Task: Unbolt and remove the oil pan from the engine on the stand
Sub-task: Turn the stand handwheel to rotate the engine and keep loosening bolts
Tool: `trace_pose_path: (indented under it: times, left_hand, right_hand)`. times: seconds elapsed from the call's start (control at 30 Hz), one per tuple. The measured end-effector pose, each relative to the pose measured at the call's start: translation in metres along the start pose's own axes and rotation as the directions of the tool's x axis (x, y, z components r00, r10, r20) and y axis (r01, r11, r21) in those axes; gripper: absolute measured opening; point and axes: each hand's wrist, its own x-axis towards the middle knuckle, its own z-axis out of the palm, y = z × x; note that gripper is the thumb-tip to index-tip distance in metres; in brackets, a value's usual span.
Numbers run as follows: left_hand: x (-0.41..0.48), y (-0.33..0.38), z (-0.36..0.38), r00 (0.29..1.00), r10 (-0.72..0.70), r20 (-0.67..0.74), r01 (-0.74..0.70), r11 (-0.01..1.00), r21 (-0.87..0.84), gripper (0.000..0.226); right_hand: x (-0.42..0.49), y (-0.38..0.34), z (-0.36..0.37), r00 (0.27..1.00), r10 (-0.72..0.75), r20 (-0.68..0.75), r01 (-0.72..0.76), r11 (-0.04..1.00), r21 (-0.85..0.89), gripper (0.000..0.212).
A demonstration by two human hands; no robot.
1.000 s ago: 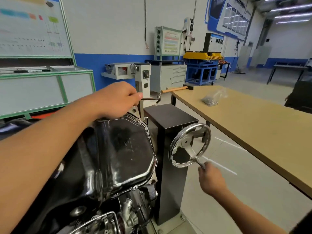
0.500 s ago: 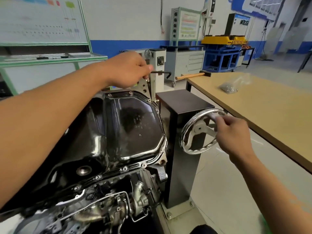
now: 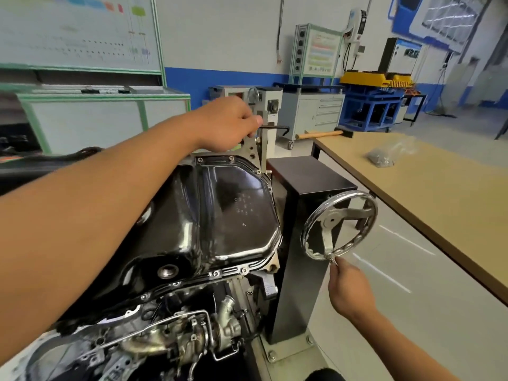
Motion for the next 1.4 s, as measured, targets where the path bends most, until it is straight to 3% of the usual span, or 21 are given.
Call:
trace_pose_path:
  times: [0.13, 0.23, 0.3, 0.4, 0.47, 0.53, 0.6, 0.67, 0.83, 1.0, 1.1, 1.3, 1.4]
  left_hand:
    - [-0.008, 0.003, 0.002, 0.998, 0.051, 0.032, -0.05, 0.999, -0.017, 0.05]
    - [-0.015, 0.002, 0.0, 0.995, 0.066, -0.073, -0.073, 0.993, -0.092, 0.045]
    - [-0.021, 0.004, 0.002, 0.987, 0.068, -0.142, -0.088, 0.987, -0.137, 0.043]
    - [-0.031, 0.014, 0.006, 0.981, 0.076, -0.177, -0.109, 0.976, -0.187, 0.037]
    - [-0.044, 0.02, 0.002, 0.973, 0.078, -0.215, -0.141, 0.945, -0.295, 0.031]
    - [-0.072, 0.024, -0.004, 0.949, 0.126, -0.289, -0.248, 0.865, -0.435, 0.028]
    - [-0.113, 0.026, -0.003, 0.898, 0.189, -0.399, -0.369, 0.816, -0.445, 0.026]
    - [-0.16, 0.025, 0.007, 0.872, 0.158, -0.463, -0.394, 0.786, -0.476, 0.022]
    - [-0.26, 0.011, 0.034, 0.878, -0.004, -0.478, -0.288, 0.794, -0.535, 0.017]
    - [-0.327, -0.028, 0.058, 0.867, -0.121, -0.483, -0.172, 0.838, -0.518, 0.017]
    - [-0.352, -0.05, 0.076, 0.855, -0.184, -0.484, -0.115, 0.844, -0.524, 0.017]
    - [-0.383, -0.089, 0.095, 0.845, -0.271, -0.461, 0.003, 0.865, -0.503, 0.024]
    - [-0.403, -0.111, 0.094, 0.818, -0.358, -0.451, 0.063, 0.834, -0.548, 0.032]
  right_hand:
    - [0.002, -0.006, 0.0, 1.0, 0.027, 0.012, -0.027, 1.0, 0.015, 0.022]
    - [0.005, -0.008, -0.01, 0.988, 0.074, 0.135, -0.074, 0.997, -0.005, 0.021]
    - [0.0, -0.014, -0.02, 0.97, 0.11, 0.215, -0.094, 0.992, -0.083, 0.033]
    - [-0.035, -0.031, -0.036, 0.985, 0.14, 0.105, -0.115, 0.969, -0.219, 0.052]
    - [-0.068, -0.048, -0.046, 0.998, 0.061, 0.018, -0.059, 0.995, -0.08, 0.055]
    - [-0.098, -0.07, -0.059, 0.999, -0.04, -0.025, 0.043, 0.986, 0.163, 0.043]
    - [-0.123, -0.103, -0.075, 0.992, -0.114, -0.047, 0.124, 0.905, 0.406, 0.013]
    - [-0.14, -0.14, -0.085, 0.974, -0.215, -0.072, 0.215, 0.771, 0.6, 0.022]
    - [-0.164, -0.23, -0.086, 0.865, -0.485, -0.133, 0.371, 0.438, 0.819, 0.033]
    - [-0.197, -0.264, -0.055, 0.784, -0.616, -0.077, 0.311, 0.282, 0.907, 0.018]
    - [-0.215, -0.275, -0.031, 0.762, -0.647, 0.003, 0.223, 0.268, 0.937, 0.023]
    - [-0.236, -0.305, 0.011, 0.793, -0.609, -0.009, 0.245, 0.305, 0.92, 0.026]
    - [-0.249, -0.327, 0.035, 0.802, -0.593, 0.065, 0.148, 0.303, 0.941, 0.033]
